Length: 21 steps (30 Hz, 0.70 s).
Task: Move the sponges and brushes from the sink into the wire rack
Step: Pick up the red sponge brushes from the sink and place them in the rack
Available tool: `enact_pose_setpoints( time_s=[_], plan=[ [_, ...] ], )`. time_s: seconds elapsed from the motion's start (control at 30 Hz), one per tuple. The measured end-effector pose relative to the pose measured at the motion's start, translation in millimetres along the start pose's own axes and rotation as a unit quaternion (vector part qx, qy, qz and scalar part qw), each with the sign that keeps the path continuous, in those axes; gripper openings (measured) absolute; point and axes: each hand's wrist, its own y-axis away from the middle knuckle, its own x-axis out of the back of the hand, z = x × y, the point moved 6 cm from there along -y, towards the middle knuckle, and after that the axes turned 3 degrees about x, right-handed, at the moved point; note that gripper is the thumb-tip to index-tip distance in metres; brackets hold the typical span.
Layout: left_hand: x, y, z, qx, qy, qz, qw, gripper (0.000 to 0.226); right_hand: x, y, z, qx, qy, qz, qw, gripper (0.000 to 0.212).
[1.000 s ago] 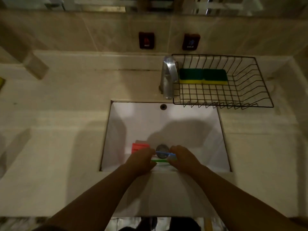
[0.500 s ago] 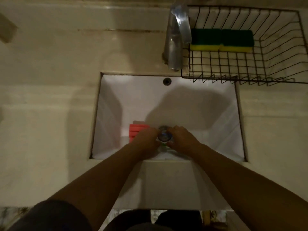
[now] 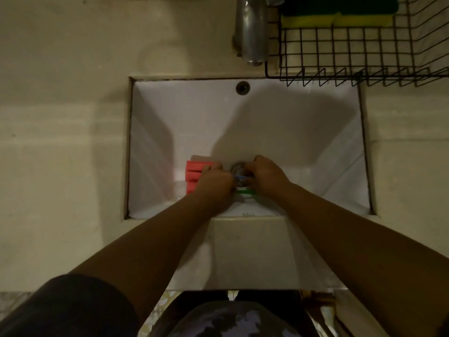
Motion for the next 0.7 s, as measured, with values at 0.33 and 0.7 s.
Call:
enact_pose_setpoints(
  time_s=[0.33,0.7],
  plan=[
    [11,5,2,0.009,0.034,0.011,0.999,0.031,8,4,-6,-0.002,-0.012,-0.014,1.000,0.019],
    [52,14,19,-0.006,0.029,0.042,0.999,0.027,51,23,-16,0.022,0.023,0.044,0.998,0.013]
  ],
)
